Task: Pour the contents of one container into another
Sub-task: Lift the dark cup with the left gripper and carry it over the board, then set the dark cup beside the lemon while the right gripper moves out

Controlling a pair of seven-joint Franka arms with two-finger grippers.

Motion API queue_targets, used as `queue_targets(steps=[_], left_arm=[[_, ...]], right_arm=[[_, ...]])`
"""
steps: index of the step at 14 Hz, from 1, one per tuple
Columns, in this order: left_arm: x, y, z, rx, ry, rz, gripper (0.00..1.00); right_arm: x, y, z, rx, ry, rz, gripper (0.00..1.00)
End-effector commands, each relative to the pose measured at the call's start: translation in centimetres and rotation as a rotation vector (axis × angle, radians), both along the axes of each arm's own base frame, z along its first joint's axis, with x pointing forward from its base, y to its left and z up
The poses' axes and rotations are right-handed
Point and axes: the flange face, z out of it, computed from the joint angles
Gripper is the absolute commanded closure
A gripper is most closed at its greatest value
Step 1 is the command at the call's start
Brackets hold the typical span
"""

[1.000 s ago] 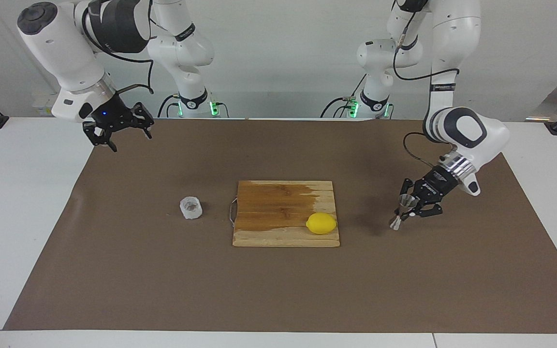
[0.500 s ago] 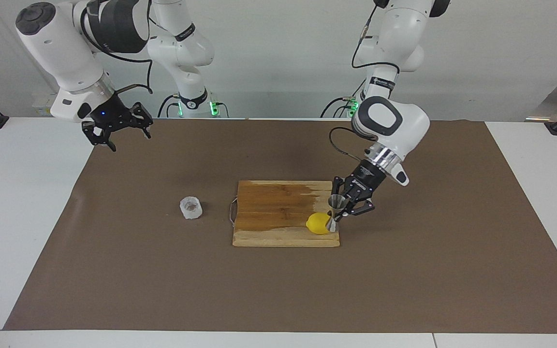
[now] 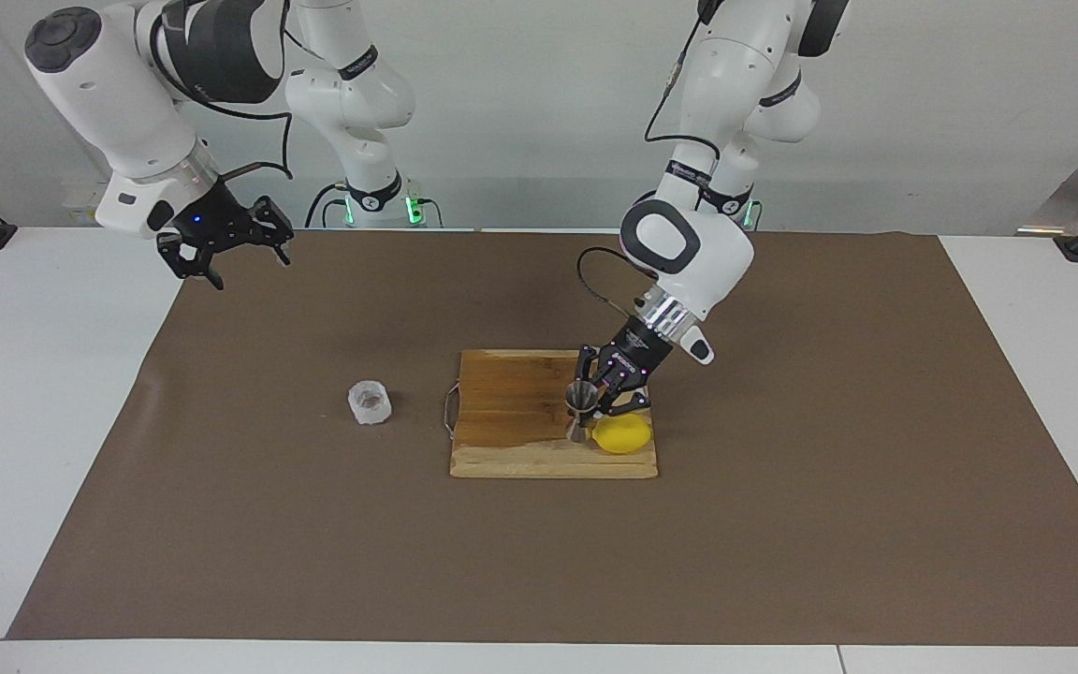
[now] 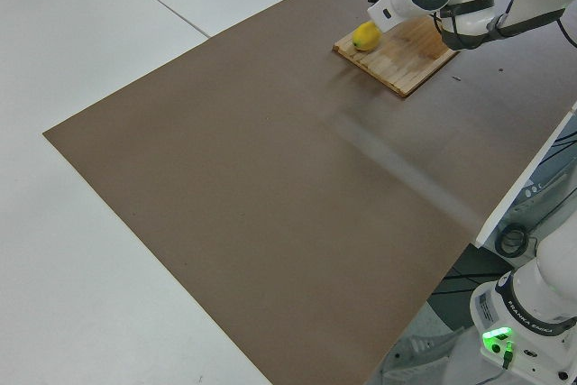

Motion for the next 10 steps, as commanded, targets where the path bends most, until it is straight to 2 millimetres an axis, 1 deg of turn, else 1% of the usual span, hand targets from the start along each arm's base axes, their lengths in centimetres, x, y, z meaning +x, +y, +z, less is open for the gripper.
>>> queue_targets(steps=[1,2,3,5,6,7,9,10], left_arm=[[-0.4,-1.4,-0.5,-0.020,0.015,0.020,1.00],[-0.4,-1.4,-0.5,-0.022,0.016,0.022,1.00],[-0.5,-1.4,-0.8,-0.020,0.020,0.021,1.00],[-1.4,-2.6,-1.4,-0.001,0.023,0.006,1.00],[-1.8,-2.7,-1.4,0.025,0.014,0.023,1.00],[-2.3,-3.3,-1.5,0.034,0.012,0.018,1.00],[-2.3,-3.3,-1.4,0.033,0.011,0.020,1.00],[-2.2,-3.2,-1.3,0.036,0.008,0.025,0.70]], right_arm=[[-0.6,-1.2,0.4,-0.023,0.014,-0.035,0.00],[-0.7,-2.3,0.5,-0.023,0.010,-0.049,0.00],[-0.7,-2.6,0.5,-0.023,0.010,-0.052,0.00],[-0.8,-2.8,0.3,-0.027,0.005,-0.029,0.00],[-0.6,-2.4,0.5,-0.029,-0.006,-0.017,0.00],[-0.7,-2.4,0.3,-0.028,-0.002,-0.018,0.00],[-1.0,-2.3,0.0,-0.027,0.002,-0.008,0.00],[-0.9,-2.2,0.1,-0.030,-0.007,0.001,0.00]])
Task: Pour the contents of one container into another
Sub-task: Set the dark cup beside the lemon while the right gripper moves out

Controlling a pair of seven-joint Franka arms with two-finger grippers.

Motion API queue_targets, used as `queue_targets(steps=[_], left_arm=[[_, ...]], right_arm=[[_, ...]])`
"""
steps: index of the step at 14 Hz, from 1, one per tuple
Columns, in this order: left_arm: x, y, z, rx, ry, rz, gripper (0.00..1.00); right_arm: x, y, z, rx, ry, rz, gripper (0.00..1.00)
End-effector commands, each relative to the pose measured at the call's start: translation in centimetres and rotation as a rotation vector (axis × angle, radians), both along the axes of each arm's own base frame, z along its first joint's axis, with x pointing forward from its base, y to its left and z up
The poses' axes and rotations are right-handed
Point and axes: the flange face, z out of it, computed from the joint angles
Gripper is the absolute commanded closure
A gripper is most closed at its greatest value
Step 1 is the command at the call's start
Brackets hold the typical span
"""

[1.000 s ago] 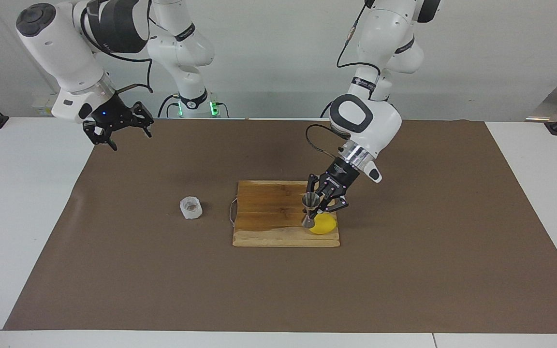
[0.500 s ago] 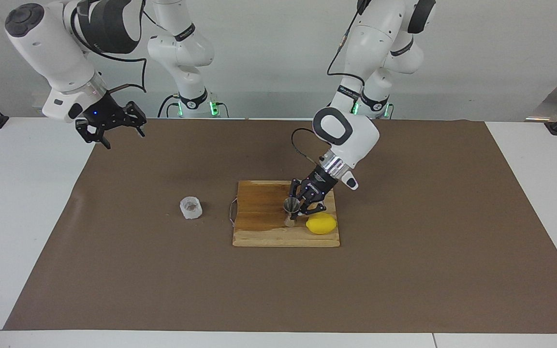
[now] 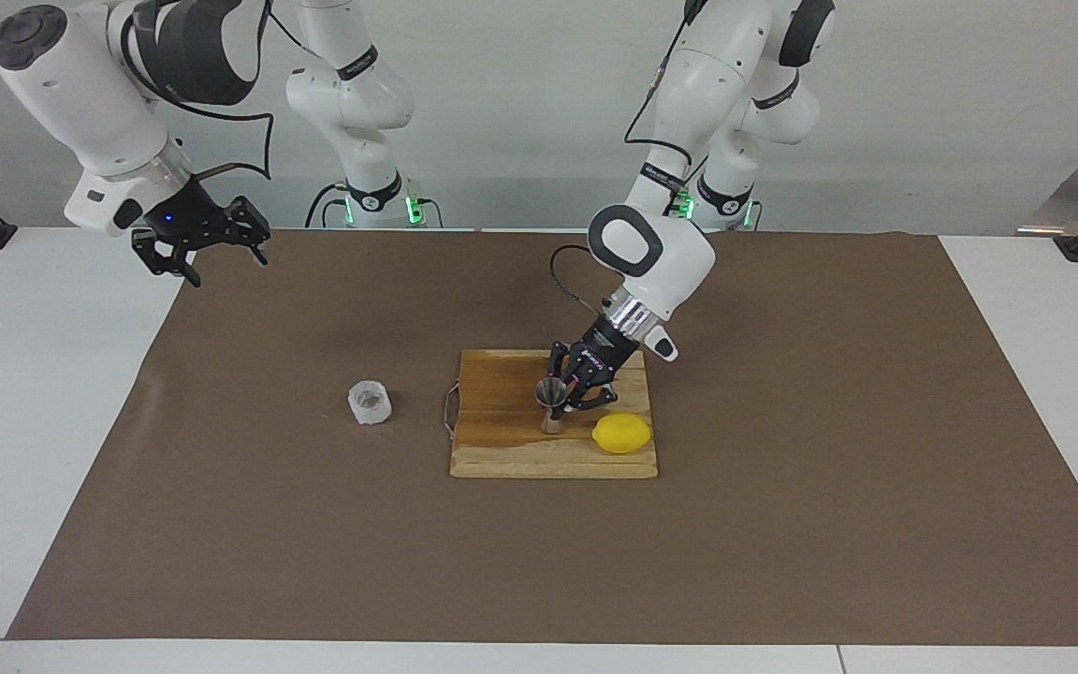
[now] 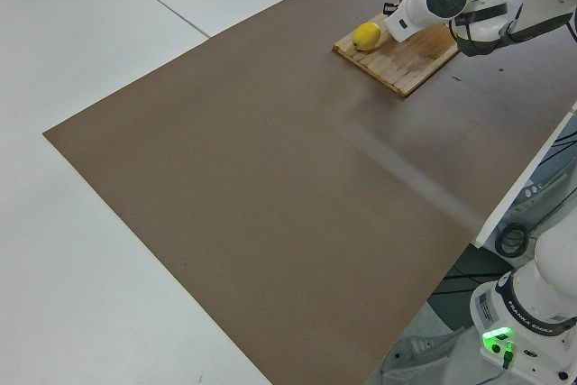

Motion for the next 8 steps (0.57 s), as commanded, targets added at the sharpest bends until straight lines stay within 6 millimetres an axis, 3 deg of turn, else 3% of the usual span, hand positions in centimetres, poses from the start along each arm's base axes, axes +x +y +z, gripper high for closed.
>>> queue_targets(steps=[1,5,8], left_arm=[[0.4,0.1,0.3,0.001,-0.010,0.034,0.01],[0.7,0.6,1.2,-0.004,-0.024,0.039,0.00],[0.5,1.0,3.2,0.013,-0.084,0.005,0.00]], right_arm=[[-0.6,0.2,0.1,-0.024,-0.010,0.043,0.00],[-0.4,-0.1,-0.6,-0.022,-0.034,0.103,0.00],[-0.5,-0.4,-0.8,-0.010,-0.041,0.221,0.00]])
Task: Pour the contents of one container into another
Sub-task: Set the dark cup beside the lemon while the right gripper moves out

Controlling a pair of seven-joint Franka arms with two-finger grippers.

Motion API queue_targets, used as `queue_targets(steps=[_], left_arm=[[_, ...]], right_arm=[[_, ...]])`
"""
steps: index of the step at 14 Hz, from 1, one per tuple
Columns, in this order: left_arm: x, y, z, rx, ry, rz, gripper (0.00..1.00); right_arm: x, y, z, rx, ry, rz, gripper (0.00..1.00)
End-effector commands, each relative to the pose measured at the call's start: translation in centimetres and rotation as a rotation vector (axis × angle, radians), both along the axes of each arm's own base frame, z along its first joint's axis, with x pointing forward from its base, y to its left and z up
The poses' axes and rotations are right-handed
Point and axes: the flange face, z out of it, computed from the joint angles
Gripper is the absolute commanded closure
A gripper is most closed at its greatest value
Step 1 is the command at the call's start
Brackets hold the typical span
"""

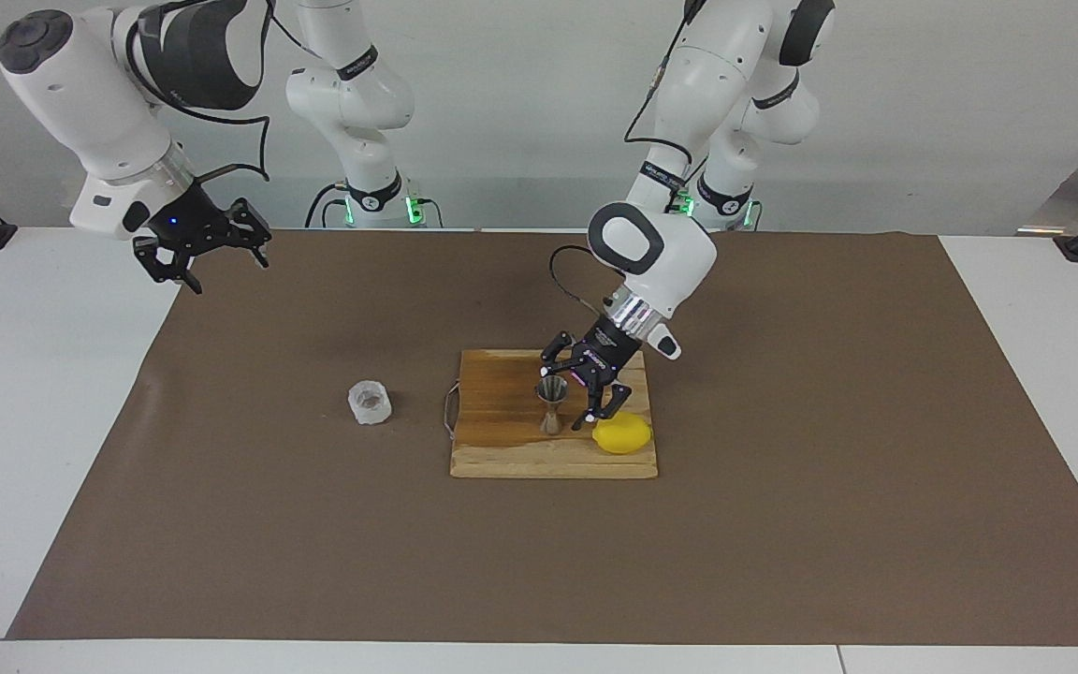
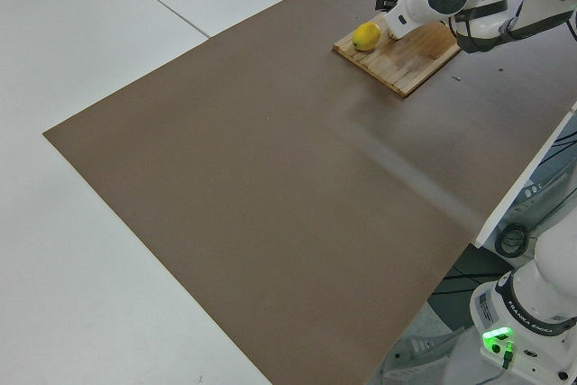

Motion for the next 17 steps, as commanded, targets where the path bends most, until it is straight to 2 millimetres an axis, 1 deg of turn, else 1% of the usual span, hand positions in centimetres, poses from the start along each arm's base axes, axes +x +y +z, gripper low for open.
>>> queue_targets(steps=[1,3,5,8,9,10,11,12,13,14,15,17], left_arm=[[-0.9,0.8,2.1,0.035,-0.076,-0.039,0.00],[-1.4,1.0,3.4,0.036,-0.102,-0.052,0.00],[-1.6,0.8,4.7,0.026,-0.120,-0.053,0.00],[-1.0,1.6,7.0,0.011,-0.155,-0.027,0.00],[-0.8,2.1,8.2,0.001,-0.171,-0.016,0.00],[-0.5,2.7,9.0,-0.004,-0.182,-0.005,0.00],[-0.4,2.9,9.7,-0.009,-0.194,-0.003,0.00],[0.1,3.0,10.4,-0.012,-0.211,-0.001,0.00],[1.0,3.3,11.5,0.002,-0.248,-0.015,0.00],[1.2,3.2,11.9,0.037,-0.281,-0.054,0.00],[1.3,2.9,12.2,0.086,-0.319,-0.100,0.00],[1.9,2.7,12.8,0.173,-0.395,-0.188,0.00]], right_arm=[[-0.7,-0.4,-0.5,-0.006,-0.019,0.175,0.00],[-0.5,-0.6,-0.8,-0.003,-0.044,0.293,0.00],[-0.2,-0.4,-1.8,0.032,-0.060,0.369,0.00],[1.2,-0.4,-3.4,0.111,-0.148,0.479,0.00],[1.8,-0.2,-4.1,0.146,-0.180,0.524,0.00],[2.3,-0.3,-5.0,0.186,-0.201,0.552,0.00],[2.8,-0.4,-6.1,0.234,-0.219,0.566,0.00],[3.3,-0.7,-7.5,0.285,-0.235,0.594,0.00],[3.8,-1.1,-9.2,0.341,-0.259,0.643,0.00],[4.2,-1.6,-10.7,0.387,-0.286,0.677,0.00],[4.6,-1.9,-11.7,0.416,-0.310,0.685,0.00],[5.0,-1.8,-13.9,0.467,-0.339,0.689,0.00]])
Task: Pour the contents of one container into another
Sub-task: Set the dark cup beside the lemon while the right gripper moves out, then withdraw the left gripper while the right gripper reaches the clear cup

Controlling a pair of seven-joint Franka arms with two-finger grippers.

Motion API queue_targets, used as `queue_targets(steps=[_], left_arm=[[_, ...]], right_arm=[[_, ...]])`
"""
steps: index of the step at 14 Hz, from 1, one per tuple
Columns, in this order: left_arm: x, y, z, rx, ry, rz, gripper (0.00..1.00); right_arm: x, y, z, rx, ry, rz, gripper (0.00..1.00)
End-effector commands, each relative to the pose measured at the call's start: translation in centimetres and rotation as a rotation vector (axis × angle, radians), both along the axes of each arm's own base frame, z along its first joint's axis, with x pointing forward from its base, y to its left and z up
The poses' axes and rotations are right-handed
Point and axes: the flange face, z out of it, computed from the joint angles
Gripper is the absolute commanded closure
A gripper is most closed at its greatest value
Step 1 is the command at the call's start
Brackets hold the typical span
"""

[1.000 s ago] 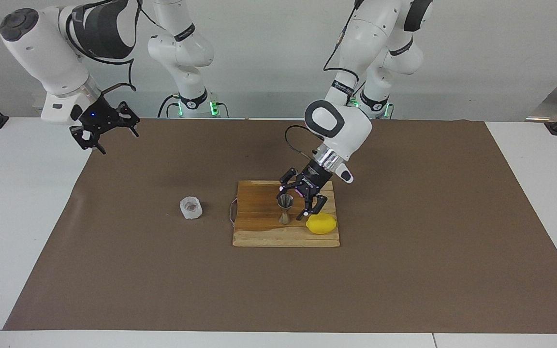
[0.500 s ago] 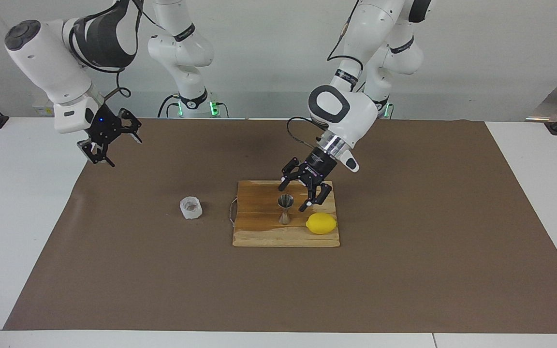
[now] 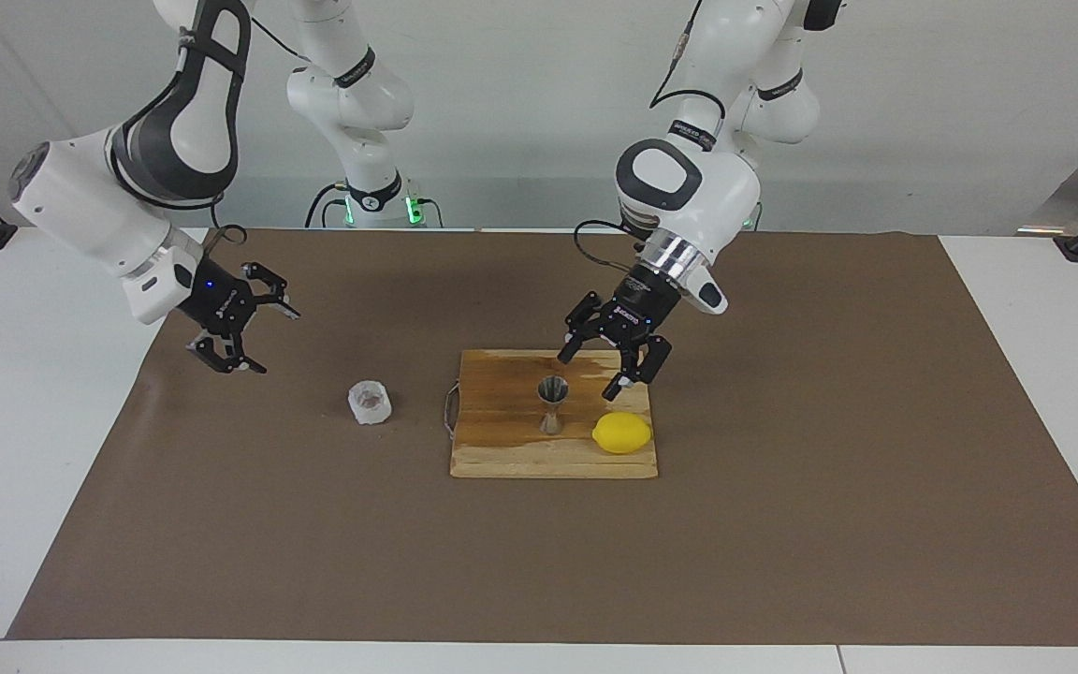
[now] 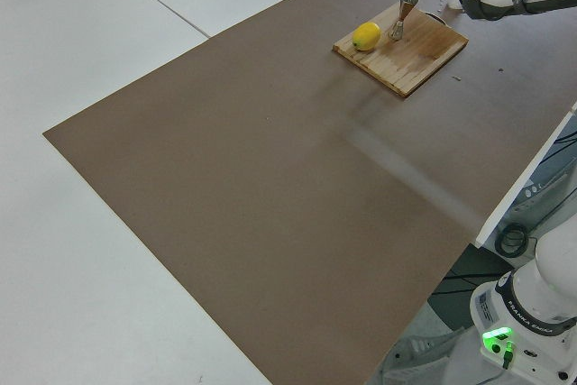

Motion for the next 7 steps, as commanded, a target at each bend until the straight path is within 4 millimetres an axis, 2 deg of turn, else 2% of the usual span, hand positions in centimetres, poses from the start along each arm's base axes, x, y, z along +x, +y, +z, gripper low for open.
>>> queue_targets(steps=[1,3,6,7], left_arm=[[0.9,0.3,0.8,0.110,-0.090,-0.093,0.00],[3.2,2.0,2.0,0.178,-0.138,-0.171,0.00],[6.8,4.7,4.6,0.394,-0.226,-0.416,0.00],[7.6,5.0,5.9,0.465,-0.248,-0.497,0.00]], right_arm=[[0.1,0.4,-3.4,0.112,-0.031,0.012,0.00],[-0.9,1.1,-6.1,0.220,-0.085,-0.027,0.00],[-1.2,1.7,-7.5,0.270,-0.122,-0.009,0.00],[-1.6,2.2,-8.4,0.292,-0.128,0.005,0.00]])
